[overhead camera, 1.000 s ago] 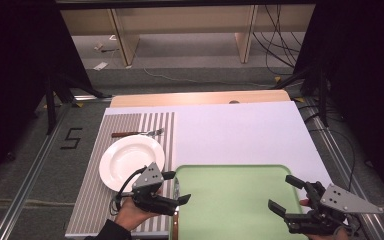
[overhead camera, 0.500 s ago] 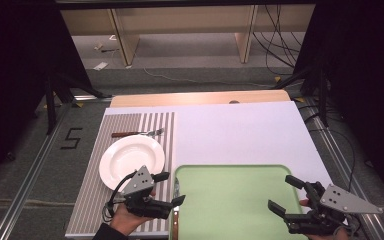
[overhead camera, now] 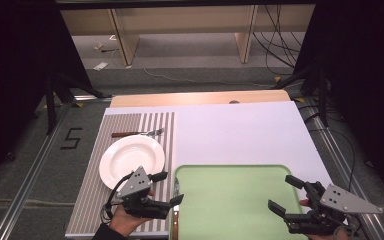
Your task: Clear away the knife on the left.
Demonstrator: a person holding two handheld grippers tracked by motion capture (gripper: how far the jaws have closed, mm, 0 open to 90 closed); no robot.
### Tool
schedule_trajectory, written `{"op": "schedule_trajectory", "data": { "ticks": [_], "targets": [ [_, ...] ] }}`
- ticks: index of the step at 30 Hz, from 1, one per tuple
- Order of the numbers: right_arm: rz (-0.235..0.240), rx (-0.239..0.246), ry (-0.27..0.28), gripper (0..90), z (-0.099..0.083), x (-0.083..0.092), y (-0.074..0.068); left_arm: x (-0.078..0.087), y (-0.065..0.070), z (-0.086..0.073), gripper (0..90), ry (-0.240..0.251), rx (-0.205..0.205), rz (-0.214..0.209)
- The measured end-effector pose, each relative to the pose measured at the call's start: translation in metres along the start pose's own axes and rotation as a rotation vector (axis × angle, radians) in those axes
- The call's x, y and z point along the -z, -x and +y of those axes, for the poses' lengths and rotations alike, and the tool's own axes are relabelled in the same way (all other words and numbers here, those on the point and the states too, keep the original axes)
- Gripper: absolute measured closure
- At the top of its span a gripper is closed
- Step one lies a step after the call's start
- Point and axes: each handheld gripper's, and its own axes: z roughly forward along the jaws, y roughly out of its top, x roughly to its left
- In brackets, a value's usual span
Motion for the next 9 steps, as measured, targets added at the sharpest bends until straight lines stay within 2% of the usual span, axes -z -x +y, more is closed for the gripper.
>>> {"op": "schedule_trajectory", "data": {
  "ticks": [9],
  "targets": [
    [-0.001,-0.001,0.000,10.5,0.0000,0.0001,0.0001,-0.0013,0.0004,-0.0001,15.1,-0.008,-0.001,-0.009]
  ]
}}
